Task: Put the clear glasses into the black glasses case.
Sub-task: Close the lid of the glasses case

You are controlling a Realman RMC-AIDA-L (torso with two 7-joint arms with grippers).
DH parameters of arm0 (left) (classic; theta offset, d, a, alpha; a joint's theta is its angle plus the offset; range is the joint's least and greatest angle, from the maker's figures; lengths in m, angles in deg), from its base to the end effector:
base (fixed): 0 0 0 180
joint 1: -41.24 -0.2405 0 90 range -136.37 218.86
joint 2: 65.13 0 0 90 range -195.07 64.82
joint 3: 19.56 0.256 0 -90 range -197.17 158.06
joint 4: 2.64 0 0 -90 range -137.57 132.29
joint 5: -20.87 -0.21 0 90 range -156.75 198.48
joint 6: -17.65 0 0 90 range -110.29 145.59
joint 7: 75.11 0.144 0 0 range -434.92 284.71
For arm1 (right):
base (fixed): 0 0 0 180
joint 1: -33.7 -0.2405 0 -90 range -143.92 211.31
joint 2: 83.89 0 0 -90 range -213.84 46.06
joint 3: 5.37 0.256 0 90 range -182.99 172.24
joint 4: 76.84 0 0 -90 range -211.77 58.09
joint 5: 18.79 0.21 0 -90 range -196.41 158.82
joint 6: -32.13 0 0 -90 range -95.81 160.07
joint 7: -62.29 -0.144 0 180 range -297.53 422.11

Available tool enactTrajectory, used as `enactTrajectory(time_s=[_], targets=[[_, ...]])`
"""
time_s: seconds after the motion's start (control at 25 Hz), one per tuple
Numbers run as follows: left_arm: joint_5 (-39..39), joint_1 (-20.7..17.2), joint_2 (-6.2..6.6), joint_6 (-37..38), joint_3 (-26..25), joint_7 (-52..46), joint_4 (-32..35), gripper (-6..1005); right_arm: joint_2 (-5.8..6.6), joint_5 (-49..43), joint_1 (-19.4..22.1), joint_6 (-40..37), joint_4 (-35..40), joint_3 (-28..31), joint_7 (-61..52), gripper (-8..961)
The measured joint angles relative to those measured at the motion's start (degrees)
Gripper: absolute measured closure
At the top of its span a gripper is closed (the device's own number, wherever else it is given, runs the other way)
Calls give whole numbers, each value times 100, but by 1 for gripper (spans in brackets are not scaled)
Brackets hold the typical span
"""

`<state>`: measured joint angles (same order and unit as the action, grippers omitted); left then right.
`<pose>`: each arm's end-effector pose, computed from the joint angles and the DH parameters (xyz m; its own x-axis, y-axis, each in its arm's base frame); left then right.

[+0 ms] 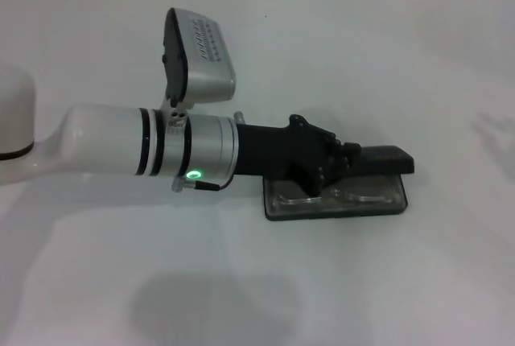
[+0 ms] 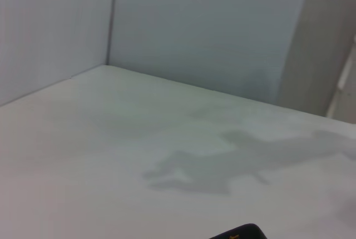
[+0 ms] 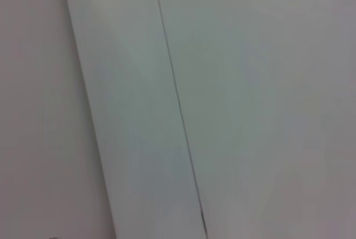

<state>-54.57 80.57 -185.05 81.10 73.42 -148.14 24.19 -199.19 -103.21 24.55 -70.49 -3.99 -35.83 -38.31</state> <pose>-0.1823 0.3382 -0.1168 0.8876 0.2326 0.3976 0.2764 -0.9594 -0.0558 0.2642 0.2543 0.1862 0.6404 -0.0851 -0.7633 -0.5554 -0.7377 -0.3837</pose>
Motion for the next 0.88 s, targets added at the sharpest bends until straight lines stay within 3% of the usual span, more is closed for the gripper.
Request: enactTrajectory(time_s=[0.88], targets=[[26, -22, -22, 18, 355, 14, 24, 887, -9, 13, -9, -83, -79, -4, 6, 708]])
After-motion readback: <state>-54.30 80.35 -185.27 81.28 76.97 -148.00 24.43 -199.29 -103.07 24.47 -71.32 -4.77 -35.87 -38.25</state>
